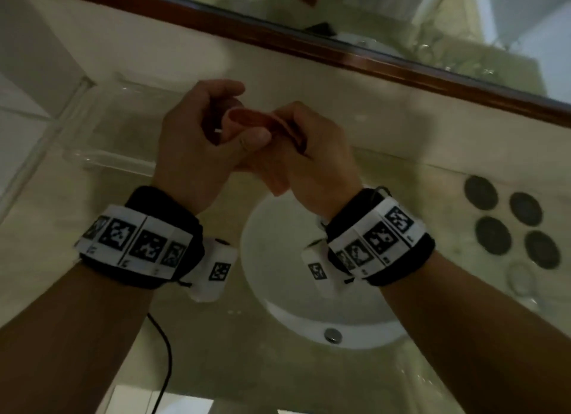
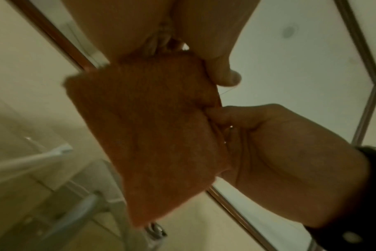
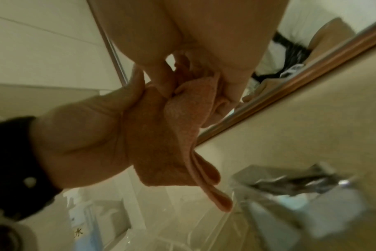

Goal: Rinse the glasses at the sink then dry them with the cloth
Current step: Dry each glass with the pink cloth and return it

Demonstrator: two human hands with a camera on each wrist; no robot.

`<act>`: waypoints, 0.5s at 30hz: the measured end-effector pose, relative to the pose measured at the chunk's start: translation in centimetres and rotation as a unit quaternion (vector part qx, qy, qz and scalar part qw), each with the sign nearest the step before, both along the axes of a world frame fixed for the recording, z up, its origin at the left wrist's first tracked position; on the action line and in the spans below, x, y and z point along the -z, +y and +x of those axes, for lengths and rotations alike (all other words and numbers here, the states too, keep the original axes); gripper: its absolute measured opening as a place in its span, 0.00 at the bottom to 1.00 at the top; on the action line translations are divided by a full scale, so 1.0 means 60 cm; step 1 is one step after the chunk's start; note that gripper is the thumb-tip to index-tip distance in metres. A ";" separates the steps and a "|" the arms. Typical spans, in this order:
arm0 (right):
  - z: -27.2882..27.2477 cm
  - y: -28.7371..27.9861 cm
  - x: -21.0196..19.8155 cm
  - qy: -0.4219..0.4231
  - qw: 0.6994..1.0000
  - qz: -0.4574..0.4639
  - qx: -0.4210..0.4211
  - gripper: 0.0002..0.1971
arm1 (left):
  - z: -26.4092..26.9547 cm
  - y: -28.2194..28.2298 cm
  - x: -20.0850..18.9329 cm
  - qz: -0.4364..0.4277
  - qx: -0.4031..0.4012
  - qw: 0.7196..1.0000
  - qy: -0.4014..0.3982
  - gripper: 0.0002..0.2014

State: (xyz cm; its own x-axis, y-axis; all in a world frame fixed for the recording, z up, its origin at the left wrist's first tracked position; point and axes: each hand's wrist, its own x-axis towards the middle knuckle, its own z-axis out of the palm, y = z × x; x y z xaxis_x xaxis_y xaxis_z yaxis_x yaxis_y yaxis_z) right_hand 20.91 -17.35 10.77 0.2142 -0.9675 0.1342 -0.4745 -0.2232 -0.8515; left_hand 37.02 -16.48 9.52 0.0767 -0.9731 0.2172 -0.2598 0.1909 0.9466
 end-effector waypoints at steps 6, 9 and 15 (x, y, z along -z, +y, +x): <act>-0.158 0.098 -0.035 0.056 0.998 0.015 0.028 0.06 | -0.129 0.074 -0.023 0.020 0.158 0.987 0.018 0.20; -0.232 0.156 -0.031 0.049 0.997 0.024 0.055 0.07 | -0.204 0.124 -0.011 0.040 0.180 0.982 0.028 0.14; -0.372 0.299 0.025 0.133 0.982 0.086 0.103 0.10 | -0.352 0.244 0.054 0.143 0.142 0.978 0.049 0.12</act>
